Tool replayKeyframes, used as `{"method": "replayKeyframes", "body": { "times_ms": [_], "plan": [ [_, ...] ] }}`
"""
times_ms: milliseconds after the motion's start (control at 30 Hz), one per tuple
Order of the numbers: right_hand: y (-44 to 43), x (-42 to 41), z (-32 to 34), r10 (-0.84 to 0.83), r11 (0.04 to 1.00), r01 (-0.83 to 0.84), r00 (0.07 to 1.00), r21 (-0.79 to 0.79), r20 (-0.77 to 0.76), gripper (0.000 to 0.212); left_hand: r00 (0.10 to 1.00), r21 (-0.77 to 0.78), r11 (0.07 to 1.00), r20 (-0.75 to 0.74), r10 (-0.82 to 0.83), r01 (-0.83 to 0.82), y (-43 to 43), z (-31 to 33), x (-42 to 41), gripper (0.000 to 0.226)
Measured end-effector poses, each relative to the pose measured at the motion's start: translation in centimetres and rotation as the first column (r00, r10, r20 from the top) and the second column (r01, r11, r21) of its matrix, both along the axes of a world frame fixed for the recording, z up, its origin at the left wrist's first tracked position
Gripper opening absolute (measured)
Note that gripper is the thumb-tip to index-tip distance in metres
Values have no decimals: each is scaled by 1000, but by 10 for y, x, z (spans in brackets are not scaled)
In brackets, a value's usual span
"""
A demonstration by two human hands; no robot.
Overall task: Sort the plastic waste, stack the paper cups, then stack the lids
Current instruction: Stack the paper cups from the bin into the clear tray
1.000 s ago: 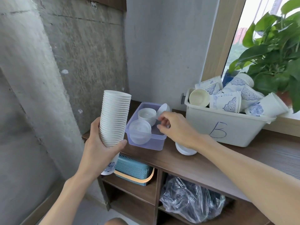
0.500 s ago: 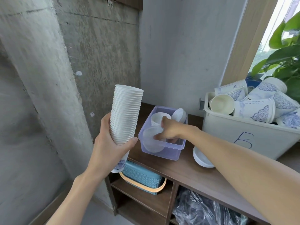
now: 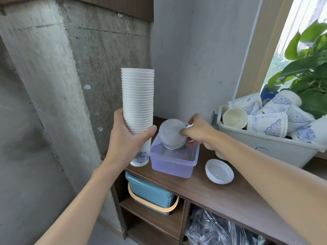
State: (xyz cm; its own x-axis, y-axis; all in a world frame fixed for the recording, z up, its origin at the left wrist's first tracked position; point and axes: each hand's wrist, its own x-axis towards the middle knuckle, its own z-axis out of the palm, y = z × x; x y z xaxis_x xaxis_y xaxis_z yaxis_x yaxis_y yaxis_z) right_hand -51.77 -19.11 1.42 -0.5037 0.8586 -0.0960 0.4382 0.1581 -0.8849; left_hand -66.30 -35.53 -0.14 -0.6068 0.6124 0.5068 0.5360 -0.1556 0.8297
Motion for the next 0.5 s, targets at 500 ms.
{"method": "replayKeyframes", "body": {
  "times_ms": [500],
  "plan": [
    [-5,154,-18,-342,938,336,938,-86,-56,26,996,-48,996,48,-71,73,74,-7,37,77]
  ]
}}
